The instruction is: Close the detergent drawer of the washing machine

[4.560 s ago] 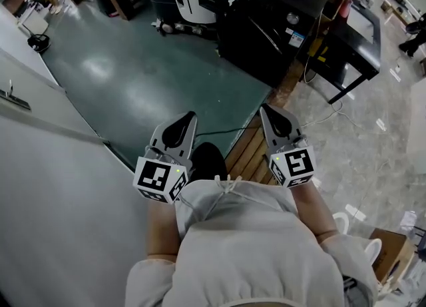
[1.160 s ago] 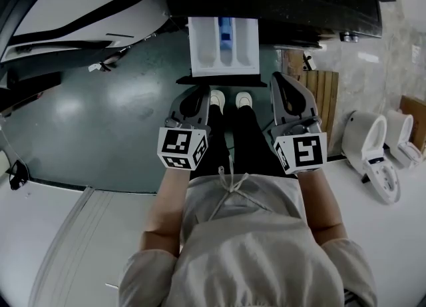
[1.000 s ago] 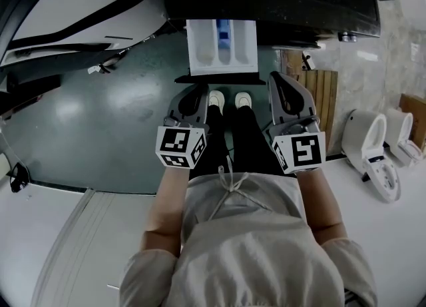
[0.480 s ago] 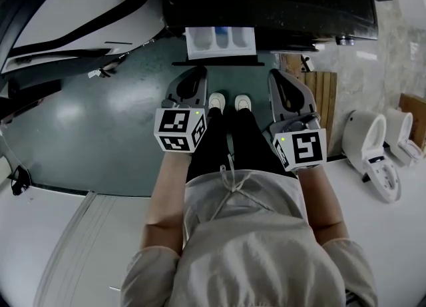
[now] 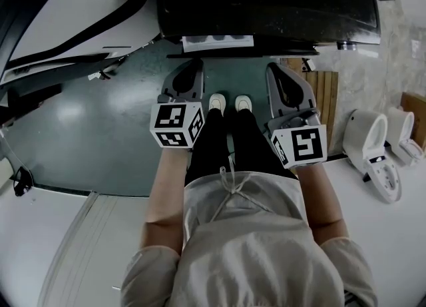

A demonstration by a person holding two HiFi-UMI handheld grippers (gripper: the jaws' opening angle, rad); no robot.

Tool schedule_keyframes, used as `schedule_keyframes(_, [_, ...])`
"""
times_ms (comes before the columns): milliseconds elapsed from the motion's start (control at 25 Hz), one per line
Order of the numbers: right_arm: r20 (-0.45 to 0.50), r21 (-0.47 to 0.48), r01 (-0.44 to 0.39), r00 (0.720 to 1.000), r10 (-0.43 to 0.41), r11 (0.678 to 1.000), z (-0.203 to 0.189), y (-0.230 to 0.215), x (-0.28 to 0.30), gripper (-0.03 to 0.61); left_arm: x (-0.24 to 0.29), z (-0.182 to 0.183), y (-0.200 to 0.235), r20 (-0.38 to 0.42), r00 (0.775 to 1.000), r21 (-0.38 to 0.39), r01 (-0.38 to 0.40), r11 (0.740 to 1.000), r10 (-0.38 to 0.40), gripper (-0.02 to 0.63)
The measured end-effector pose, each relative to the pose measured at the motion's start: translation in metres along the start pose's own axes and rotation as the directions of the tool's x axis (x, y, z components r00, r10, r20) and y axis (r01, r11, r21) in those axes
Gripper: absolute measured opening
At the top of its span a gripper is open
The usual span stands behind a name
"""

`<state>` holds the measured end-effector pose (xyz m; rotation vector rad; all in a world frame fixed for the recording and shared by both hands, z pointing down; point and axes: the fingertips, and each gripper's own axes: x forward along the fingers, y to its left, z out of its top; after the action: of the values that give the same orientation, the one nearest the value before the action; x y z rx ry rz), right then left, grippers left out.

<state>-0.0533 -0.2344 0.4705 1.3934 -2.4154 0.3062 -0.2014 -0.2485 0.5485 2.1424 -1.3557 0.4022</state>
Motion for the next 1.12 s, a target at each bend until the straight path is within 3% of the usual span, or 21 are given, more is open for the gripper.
schedule_keyframes(400, [-0.011, -0.006, 0.001, 1.000, -0.001, 1.000, 0.010, -0.017, 0.019, 0.006, 0.022, 0.020, 0.013, -0.003, 1.000, -0.008, -0.031, 0.999, 0.031, 0.018])
schedule_keyframes(640, [-0.016, -0.009, -0.002, 1.000, 0.002, 1.000, 0.011, -0.023, 0.025, 0.006, 0.027, 0.023, 0.016, 0.008, 0.999, -0.052, -0.050, 0.997, 0.050, 0.018])
schedule_keyframes(1120, [-0.035, -0.027, -0.010, 0.999, 0.009, 1.000, 0.007, -0.027, 0.031, 0.006, 0.035, 0.023, 0.019, -0.033, 0.998, -0.026, -0.057, 0.998, 0.056, 0.018])
